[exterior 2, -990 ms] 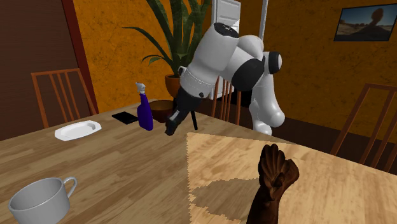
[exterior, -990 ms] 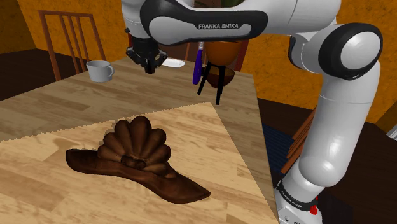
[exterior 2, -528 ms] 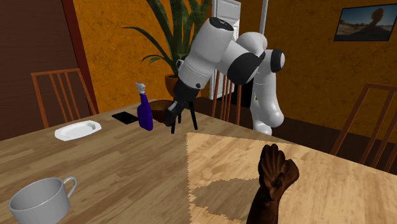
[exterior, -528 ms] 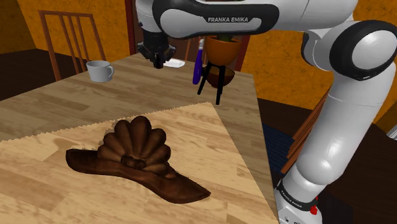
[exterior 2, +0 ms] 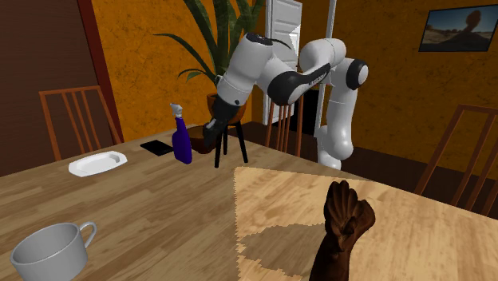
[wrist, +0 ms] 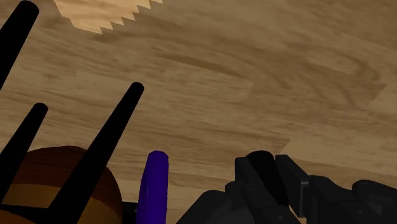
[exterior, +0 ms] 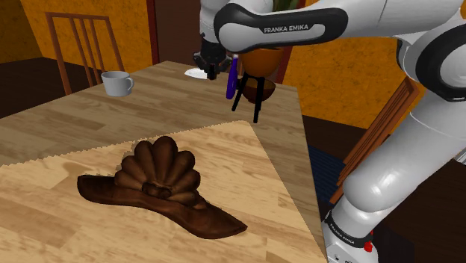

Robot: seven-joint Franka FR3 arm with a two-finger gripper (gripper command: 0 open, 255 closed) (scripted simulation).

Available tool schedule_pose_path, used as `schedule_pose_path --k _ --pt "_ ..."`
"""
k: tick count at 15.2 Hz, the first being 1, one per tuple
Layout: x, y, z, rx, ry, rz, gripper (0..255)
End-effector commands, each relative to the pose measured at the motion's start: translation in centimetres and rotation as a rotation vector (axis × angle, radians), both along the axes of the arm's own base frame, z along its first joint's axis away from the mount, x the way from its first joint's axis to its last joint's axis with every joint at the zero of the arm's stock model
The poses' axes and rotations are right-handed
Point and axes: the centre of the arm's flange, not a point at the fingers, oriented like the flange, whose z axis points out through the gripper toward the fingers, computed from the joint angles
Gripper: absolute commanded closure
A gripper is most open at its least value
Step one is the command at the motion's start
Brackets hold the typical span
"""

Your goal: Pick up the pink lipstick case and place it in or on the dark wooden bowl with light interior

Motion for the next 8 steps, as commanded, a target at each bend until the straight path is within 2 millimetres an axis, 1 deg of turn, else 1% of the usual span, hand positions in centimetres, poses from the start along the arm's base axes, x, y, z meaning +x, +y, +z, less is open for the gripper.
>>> schedule_pose_path --k 1,8 --pt "-0.4 -2.6 -0.1 0.001 -0.001 0.002 255" --pt "-1.4 -11.8 -0.8 0.001 -0.001 0.002 255"
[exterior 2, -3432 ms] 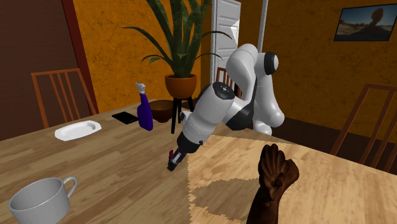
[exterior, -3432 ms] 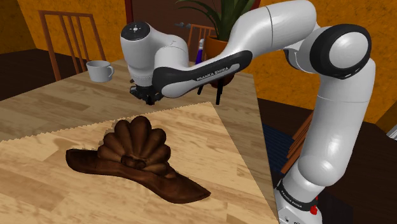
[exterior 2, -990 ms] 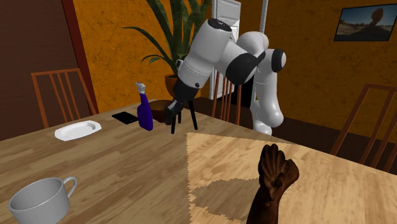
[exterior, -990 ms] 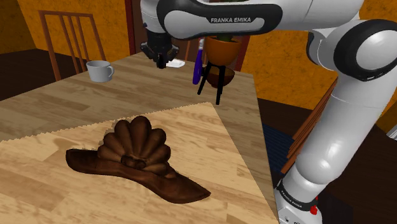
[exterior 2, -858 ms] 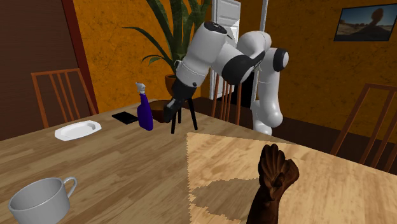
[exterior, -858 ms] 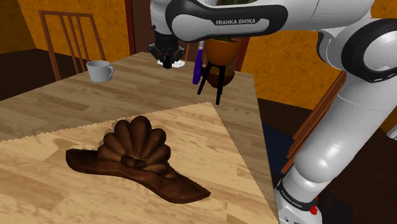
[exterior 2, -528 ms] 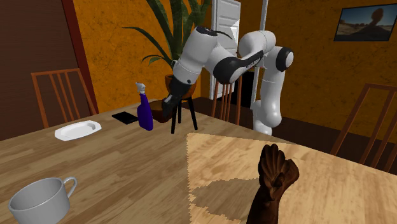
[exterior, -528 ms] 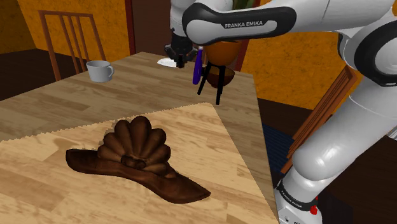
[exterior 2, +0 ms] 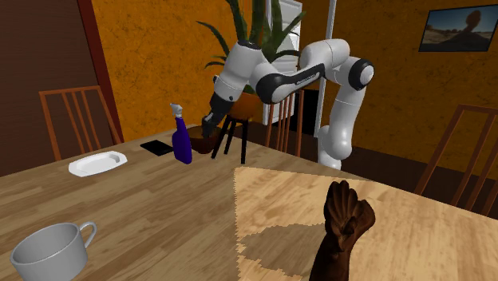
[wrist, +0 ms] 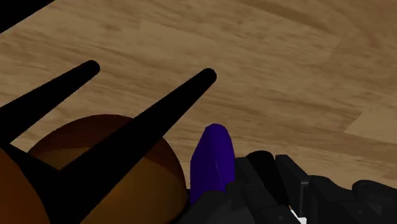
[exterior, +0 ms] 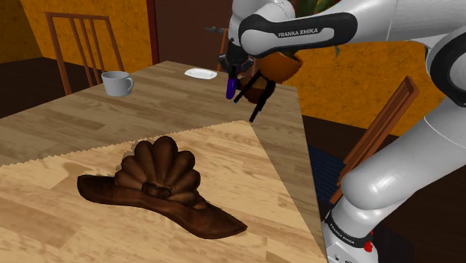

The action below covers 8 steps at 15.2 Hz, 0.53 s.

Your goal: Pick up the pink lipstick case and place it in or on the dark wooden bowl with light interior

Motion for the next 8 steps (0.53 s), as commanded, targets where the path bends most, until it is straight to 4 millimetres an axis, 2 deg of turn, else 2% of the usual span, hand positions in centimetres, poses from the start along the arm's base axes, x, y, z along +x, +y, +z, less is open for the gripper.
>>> schedule_pose_path --k 1,8 --pt "-0.1 -2.7 0.0 -0.001 0.000 0.001 255" --pt "-1.1 -11.8 -0.7 -0.001 0.000 0.001 255"
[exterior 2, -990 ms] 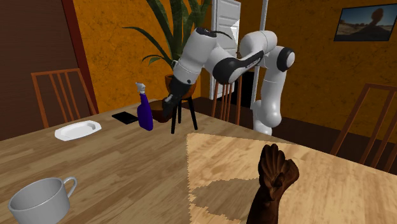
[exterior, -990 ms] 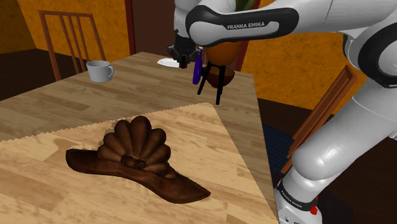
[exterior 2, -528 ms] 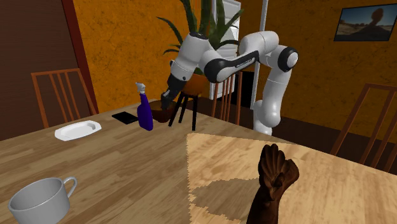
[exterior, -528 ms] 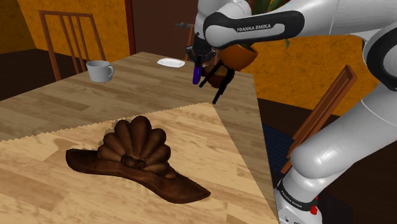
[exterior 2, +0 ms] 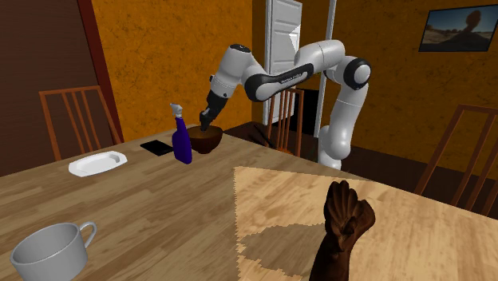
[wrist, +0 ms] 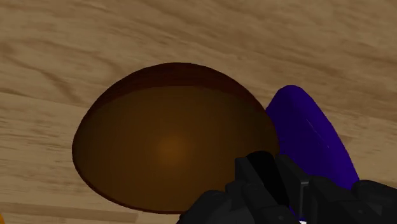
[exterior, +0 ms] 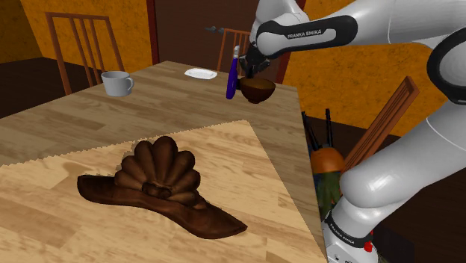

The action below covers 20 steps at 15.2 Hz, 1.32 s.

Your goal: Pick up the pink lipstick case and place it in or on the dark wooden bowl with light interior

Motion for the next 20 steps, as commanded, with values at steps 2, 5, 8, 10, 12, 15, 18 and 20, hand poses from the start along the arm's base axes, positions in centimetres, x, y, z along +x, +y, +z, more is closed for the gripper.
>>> schedule_pose_path --k 2,5,8,10,12,15,18,20 --pt "-0.4 -4.0 -0.1 -0.001 0.000 0.002 255" --pt "-0.7 -7.0 -0.8 -0.001 0.000 0.002 255" --pt "-0.7 -7.0 -2.4 -0.001 0.000 0.002 255" --pt "-0.7 -7.0 -3.5 -0.001 0.000 0.002 255" --pt "-0.7 -7.0 -4.2 -0.001 0.000 0.002 255" --pt "-0.7 -7.0 -4.2 -0.001 0.000 0.002 255" --pt "-0.7 -7.0 -4.2 -0.001 0.000 0.002 255" --pt "-0.7 -7.0 -4.2 -0.001 0.000 0.002 0"
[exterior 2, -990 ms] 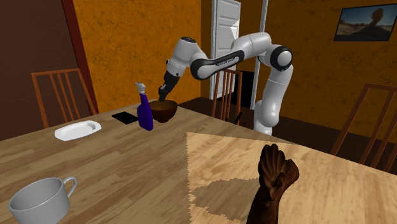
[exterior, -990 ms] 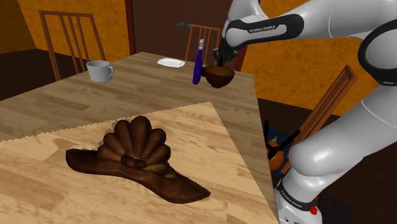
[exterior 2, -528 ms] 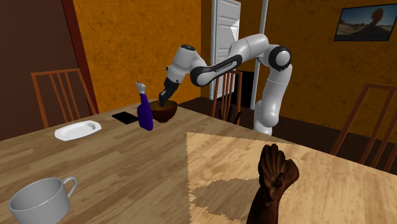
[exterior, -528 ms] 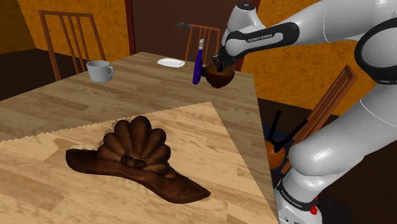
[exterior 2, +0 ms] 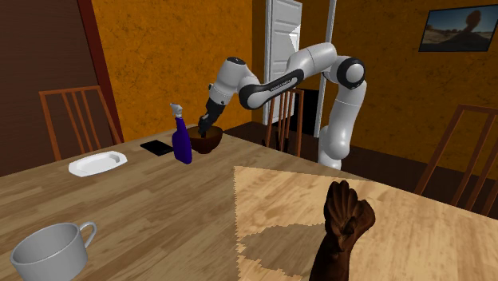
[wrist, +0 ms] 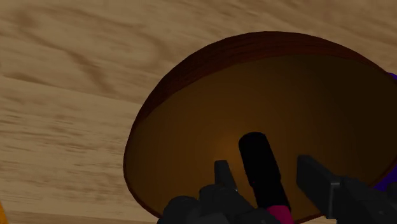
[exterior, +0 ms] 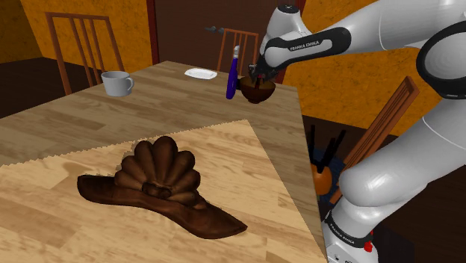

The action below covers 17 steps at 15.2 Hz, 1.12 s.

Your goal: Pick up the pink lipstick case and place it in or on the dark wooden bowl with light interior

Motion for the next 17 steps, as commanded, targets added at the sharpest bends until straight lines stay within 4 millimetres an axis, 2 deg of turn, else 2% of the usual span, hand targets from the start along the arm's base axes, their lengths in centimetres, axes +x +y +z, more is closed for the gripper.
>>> schedule_pose_path --k 1,5,9,17 --pt "0.0 0.0 0.0 0.000 0.000 0.000 0" --pt "0.0 0.0 0.0 0.000 0.000 0.000 0" --pt "-1.8 1.7 4.3 0.000 0.000 0.000 0" --pt "-1.8 1.7 4.3 0.000 0.000 0.000 0"
